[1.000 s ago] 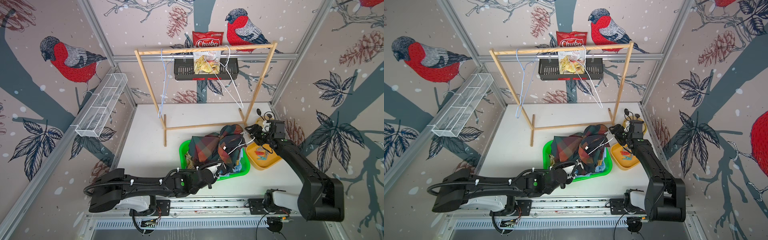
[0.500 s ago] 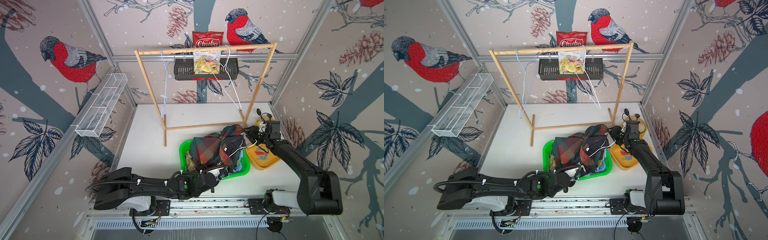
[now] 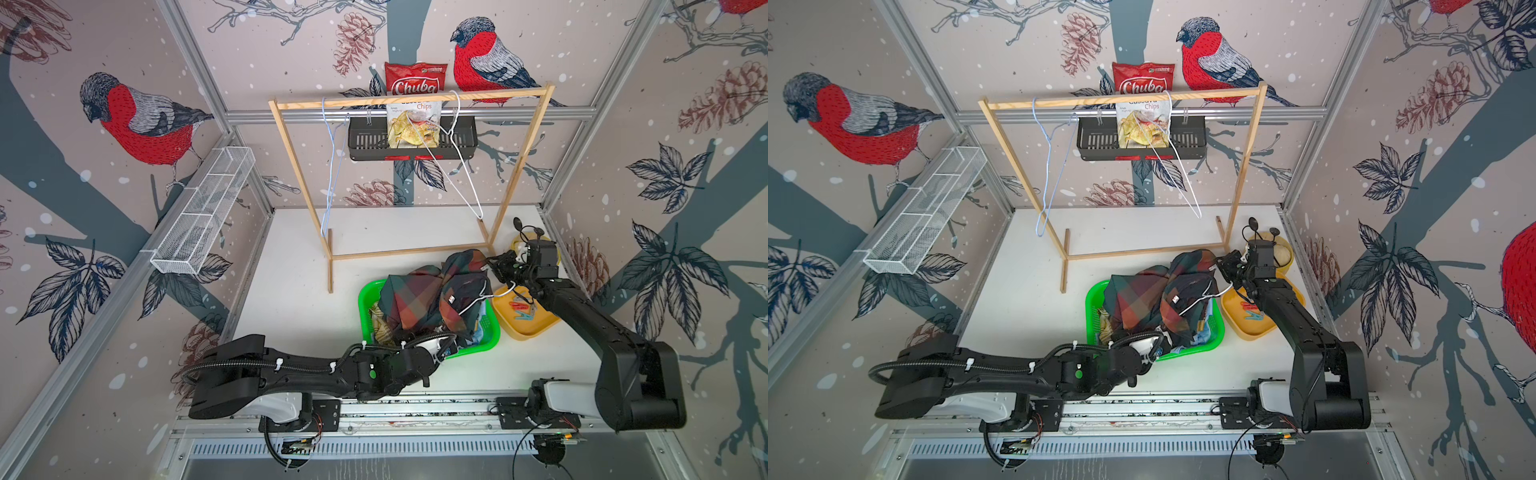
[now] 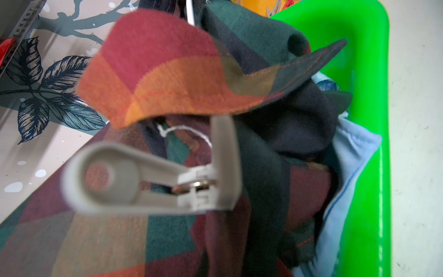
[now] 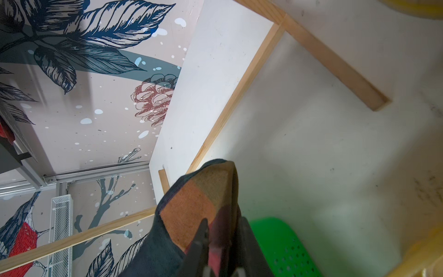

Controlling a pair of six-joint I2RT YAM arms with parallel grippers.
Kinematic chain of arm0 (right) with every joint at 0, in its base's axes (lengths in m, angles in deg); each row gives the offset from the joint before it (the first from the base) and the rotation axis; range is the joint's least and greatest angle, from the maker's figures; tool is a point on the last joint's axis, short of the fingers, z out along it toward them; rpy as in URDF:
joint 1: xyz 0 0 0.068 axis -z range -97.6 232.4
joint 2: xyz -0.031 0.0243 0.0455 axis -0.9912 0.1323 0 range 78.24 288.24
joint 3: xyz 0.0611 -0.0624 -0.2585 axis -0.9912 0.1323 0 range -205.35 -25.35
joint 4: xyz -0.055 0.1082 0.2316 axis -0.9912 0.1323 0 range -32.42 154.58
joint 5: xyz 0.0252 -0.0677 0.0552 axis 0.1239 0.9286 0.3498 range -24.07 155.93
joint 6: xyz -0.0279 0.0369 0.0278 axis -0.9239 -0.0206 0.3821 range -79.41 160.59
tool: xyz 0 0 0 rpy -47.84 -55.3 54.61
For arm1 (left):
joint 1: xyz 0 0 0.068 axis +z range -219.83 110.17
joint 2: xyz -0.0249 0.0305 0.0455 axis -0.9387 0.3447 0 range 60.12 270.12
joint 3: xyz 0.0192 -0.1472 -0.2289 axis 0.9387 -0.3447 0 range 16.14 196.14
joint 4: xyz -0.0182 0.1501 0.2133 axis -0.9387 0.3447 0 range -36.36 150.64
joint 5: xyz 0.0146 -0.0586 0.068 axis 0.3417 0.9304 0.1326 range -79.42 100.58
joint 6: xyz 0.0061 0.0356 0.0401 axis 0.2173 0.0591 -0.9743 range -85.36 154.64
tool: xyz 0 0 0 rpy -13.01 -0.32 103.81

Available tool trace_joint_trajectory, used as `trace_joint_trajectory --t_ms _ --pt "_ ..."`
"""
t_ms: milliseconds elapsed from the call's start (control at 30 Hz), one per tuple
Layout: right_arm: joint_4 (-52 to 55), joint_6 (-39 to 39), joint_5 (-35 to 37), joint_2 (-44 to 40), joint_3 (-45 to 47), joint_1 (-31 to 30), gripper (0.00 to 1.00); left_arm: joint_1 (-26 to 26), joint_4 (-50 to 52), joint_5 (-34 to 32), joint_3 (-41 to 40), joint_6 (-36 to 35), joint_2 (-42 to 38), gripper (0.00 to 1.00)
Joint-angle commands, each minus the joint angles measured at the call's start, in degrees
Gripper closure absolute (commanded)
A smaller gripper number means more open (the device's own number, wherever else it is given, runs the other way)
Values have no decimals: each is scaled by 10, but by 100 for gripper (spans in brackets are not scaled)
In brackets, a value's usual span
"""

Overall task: Remove the clothespins securing long-sleeve shirts to the hanger
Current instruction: Remove the clamp from the hanger.

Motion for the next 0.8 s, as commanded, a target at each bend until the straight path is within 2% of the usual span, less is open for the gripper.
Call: trace_joint_trajectory --t_ms 0,367,567,767 --pt "10 -11 12 0 -7 -5 84 -4 40 37 0 2 4 100" --pt "39 -22 44 -19 -12 -4 96 -3 45 34 4 12 8 100" --pt "55 -30 58 -26 -13 4 99 -4 50 34 5 17 10 100" --pt "74 -43 59 -48 -15 38 100 -4 51 37 6 21 14 100"
